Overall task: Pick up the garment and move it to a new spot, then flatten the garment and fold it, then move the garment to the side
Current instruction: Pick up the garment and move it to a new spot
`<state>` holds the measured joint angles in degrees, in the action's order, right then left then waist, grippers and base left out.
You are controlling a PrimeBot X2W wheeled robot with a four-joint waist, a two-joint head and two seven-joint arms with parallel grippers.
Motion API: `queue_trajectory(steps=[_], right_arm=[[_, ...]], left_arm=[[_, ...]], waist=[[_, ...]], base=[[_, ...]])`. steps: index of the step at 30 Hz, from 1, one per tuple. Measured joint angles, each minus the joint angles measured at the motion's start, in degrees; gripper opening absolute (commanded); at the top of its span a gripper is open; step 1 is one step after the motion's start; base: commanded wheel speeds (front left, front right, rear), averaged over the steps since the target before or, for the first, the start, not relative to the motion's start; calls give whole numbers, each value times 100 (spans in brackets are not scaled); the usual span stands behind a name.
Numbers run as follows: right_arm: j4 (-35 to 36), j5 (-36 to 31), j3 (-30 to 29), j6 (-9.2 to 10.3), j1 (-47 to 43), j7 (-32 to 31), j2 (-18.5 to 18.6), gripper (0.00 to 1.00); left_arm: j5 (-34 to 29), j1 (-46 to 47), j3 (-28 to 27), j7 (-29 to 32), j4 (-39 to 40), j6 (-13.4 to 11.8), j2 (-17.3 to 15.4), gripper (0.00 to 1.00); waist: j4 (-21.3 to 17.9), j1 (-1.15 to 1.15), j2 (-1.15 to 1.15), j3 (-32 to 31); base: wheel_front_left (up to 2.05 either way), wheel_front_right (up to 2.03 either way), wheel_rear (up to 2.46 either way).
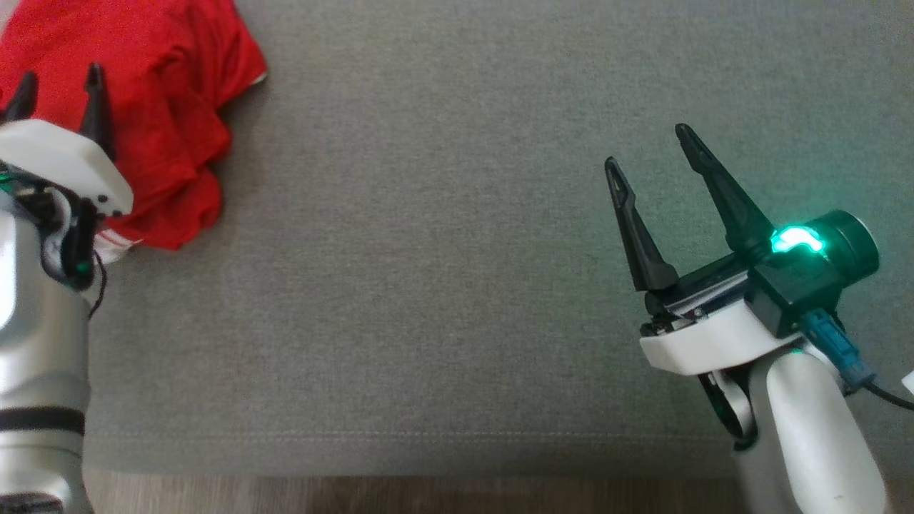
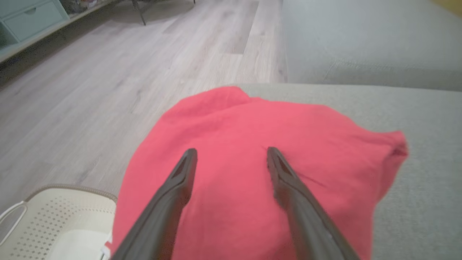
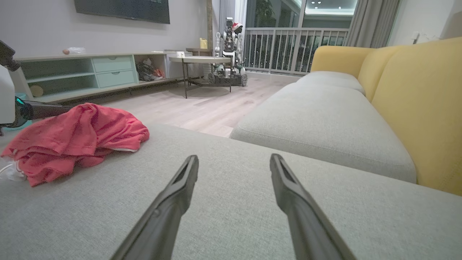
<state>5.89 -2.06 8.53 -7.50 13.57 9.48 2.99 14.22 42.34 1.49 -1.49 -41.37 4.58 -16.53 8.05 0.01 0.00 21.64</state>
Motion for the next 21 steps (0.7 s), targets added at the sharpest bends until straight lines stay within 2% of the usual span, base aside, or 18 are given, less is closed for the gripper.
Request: queue_trajectory(steps=[8, 9, 10, 11, 15, 21], right_arm=[[129, -102, 0, 0, 4, -53, 2, 100], [129, -107, -4, 0, 7, -77, 2, 100], [131, -107, -14, 0, 8, -100, 2, 100], [137, -108, -29, 0, 8, -102, 2, 100], [159, -158, -54, 0, 29, -126, 2, 100], [99, -154, -70, 0, 104, -114, 3, 100]], left_arm=[[32, 625, 53, 194, -1203, 78, -98, 100], [100, 672, 55, 220, -1323, 126, -96, 92], [166, 723, 57, 261, -1448, 156, -91, 15], [211, 764, 65, 275, -1556, 162, -89, 0], [258, 880, 119, 42, -1807, 205, -86, 0], [196, 1016, 174, -869, -1836, 177, -81, 0]], waist=[[-168, 0, 0, 274], [-171, 0, 0, 290], [-170, 0, 0, 304], [-167, 0, 0, 319], [-141, 0, 0, 362], [-101, 0, 0, 211]], base=[[0, 0, 0], [0, 0, 0], [0, 0, 0], [0, 0, 0], [0, 0, 0], [0, 0, 0]])
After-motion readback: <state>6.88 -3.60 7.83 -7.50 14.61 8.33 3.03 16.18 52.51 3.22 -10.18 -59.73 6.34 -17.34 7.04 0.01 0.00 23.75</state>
